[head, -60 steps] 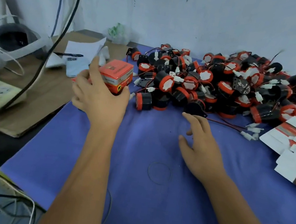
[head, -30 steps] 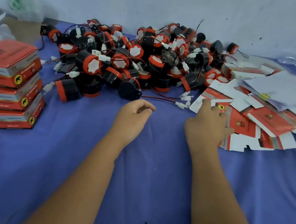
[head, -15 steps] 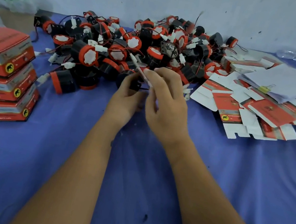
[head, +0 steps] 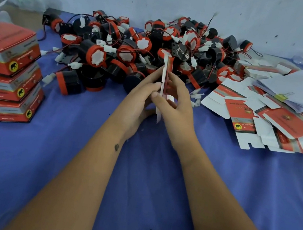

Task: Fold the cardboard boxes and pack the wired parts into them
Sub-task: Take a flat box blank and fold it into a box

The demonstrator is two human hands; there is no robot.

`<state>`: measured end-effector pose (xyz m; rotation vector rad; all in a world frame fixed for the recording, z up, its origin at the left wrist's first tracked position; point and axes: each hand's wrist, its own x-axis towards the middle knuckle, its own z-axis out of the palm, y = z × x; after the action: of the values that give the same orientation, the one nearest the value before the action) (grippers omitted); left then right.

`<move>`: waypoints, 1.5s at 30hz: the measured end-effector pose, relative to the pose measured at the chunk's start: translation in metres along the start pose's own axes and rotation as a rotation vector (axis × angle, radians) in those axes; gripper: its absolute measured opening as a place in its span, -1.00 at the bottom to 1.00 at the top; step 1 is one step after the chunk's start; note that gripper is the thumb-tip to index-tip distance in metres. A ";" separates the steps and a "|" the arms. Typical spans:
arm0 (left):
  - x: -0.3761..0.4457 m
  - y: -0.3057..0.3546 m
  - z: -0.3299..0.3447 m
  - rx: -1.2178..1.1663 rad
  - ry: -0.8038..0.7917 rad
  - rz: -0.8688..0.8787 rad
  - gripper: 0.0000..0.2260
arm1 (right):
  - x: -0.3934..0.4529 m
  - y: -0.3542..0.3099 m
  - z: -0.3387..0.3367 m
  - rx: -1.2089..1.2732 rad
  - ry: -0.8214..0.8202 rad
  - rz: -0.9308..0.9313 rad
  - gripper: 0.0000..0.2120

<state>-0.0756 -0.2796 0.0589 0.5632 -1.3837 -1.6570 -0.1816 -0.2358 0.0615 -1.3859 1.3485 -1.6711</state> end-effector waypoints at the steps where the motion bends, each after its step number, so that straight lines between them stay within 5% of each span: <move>1: 0.003 0.003 0.007 0.006 0.002 0.013 -0.66 | 0.001 -0.002 0.000 0.098 0.004 0.029 -0.52; 5: 0.008 0.009 0.020 0.200 -0.020 0.004 -0.72 | 0.005 -0.008 -0.010 0.581 0.015 0.228 -0.68; 8: -0.003 0.000 0.015 0.614 -0.161 0.133 -0.42 | 0.007 -0.007 -0.019 0.759 0.039 0.326 -0.72; 10: -0.007 -0.004 0.006 0.668 -0.119 0.112 -0.40 | 0.009 -0.004 -0.022 0.779 0.068 0.334 -0.80; 15: -0.007 -0.002 0.004 0.555 0.057 0.111 -0.65 | 0.011 -0.003 -0.033 0.587 0.064 0.254 -0.65; 21: -0.001 -0.004 0.002 0.343 0.448 0.132 -0.53 | 0.013 0.001 -0.032 0.276 0.158 0.240 -0.79; 26: -0.001 -0.003 0.004 0.141 0.481 0.067 -0.35 | 0.009 0.000 -0.029 0.093 0.189 0.192 -0.86; 32: 0.002 0.002 -0.005 -0.060 0.463 0.142 -0.72 | 0.003 0.000 -0.024 -0.148 0.129 0.051 -0.94; 40: 0.003 -0.004 -0.004 0.079 0.524 0.077 -0.60 | -0.001 -0.002 -0.019 -0.590 0.114 0.021 -0.71; 45: 0.002 -0.006 -0.003 0.204 0.480 0.128 -0.65 | 0.000 -0.008 -0.021 -0.390 0.115 0.188 -0.63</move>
<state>-0.0758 -0.2827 0.0531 0.9039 -1.2047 -1.1834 -0.2003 -0.2267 0.0700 -1.3321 1.8859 -1.4330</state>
